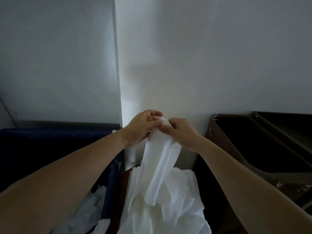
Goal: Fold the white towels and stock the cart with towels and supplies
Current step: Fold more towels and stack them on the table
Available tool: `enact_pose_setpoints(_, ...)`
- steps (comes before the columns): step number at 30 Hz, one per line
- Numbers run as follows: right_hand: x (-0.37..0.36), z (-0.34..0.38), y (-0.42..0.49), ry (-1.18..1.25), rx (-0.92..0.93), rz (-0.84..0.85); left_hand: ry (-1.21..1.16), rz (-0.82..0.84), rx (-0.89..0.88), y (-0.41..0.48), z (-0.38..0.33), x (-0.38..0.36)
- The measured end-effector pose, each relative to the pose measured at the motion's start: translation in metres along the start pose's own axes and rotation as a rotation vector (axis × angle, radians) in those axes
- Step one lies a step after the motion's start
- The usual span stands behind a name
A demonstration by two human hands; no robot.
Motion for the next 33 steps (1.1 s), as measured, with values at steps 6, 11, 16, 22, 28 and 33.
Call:
enact_pose_setpoints(6,0.052,0.025,0.041,0.021,0.123,-0.25,-0.003,-0.087,0.102,-0.004,0.032,0.008)
enact_pose_setpoints(11,0.123,0.019,0.045,0.189,0.067,-0.657,0.046,-0.131,0.197,-0.015,0.068,0.018)
enact_pose_setpoints(16,0.178,0.009,0.028,0.196,0.058,-0.866,0.276,-0.344,0.149,-0.021,0.051,0.054)
enact_pose_setpoints(22,0.076,0.016,0.036,0.192,0.039,-0.181,0.45,-0.385,-0.173,0.004,-0.085,0.024)
enact_pose_setpoints(28,0.073,0.016,0.031,0.101,0.002,-0.229,0.554,-0.252,-0.145,0.008,-0.06,0.008)
enact_pose_setpoints(33,0.144,0.054,0.03,0.261,0.093,-0.648,0.578,-0.118,0.086,0.001,0.03,0.014)
Point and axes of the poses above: each hand's wrist, its own y-axis towards the middle knuckle, its own x-axis out of the back of the hand, z = x × y, the point moved 10 cm from there along y, towards the middle knuckle, and after that the axes turned 9 degrees about x, right-handed, at the moved point
